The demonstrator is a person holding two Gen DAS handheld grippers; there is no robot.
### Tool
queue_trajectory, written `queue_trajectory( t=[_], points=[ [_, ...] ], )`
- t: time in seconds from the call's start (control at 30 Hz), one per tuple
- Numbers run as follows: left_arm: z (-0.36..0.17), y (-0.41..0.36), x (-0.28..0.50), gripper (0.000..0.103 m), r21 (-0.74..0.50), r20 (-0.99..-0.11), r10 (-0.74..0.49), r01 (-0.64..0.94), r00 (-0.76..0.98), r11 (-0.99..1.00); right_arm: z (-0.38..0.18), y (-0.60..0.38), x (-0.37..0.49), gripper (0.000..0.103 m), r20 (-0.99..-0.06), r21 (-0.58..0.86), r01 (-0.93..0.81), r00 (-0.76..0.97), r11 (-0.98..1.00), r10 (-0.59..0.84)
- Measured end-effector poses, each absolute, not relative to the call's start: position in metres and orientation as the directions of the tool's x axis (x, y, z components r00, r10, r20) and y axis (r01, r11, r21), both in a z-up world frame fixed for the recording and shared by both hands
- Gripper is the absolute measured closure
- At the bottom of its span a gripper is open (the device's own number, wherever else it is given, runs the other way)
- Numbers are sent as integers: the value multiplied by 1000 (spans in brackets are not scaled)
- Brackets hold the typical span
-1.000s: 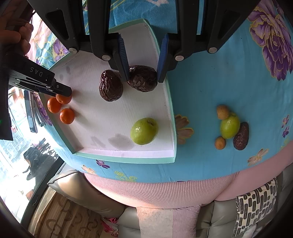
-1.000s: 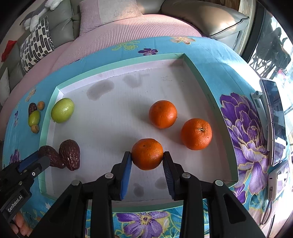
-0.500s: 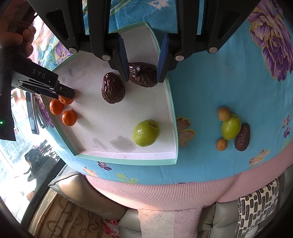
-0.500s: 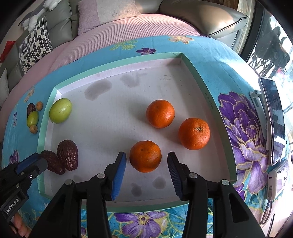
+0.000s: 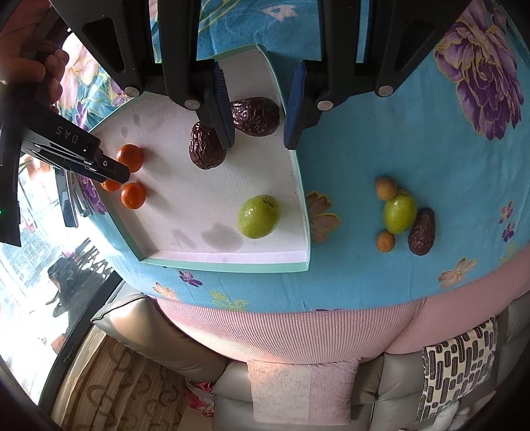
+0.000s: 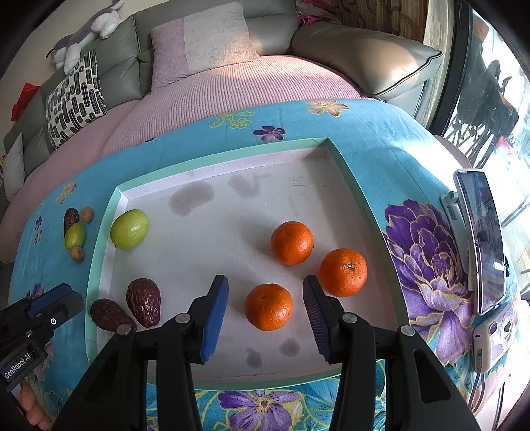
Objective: Organize fruits
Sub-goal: 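Open the right tool to drop the orange while the left tool releases the date in the tray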
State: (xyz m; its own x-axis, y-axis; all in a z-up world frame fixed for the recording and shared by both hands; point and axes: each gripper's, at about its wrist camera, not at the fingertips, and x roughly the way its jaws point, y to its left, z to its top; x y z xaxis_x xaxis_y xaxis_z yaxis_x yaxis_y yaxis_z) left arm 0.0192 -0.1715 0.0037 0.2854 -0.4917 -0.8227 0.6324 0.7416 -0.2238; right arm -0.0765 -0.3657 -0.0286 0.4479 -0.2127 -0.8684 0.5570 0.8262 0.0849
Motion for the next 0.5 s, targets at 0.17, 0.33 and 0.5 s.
queue_trajectory(
  t=[0.17,0.33,0.5],
  points=[
    [3,-156,34,69,-211,-824,-456,566,335,797,-29,-365,-76,55,-867,86,555,450,827,-212],
    [-8,-137,51,69,-180,-843,-382,470,379,864,-28,-362,-75,55,-865,87,541,458,837,-206],
    [-13,-122,61,69,-156,-850,-333,409,408,899,-26,-358,-73,55,-862,84,526,464,846,-203]
  ],
)
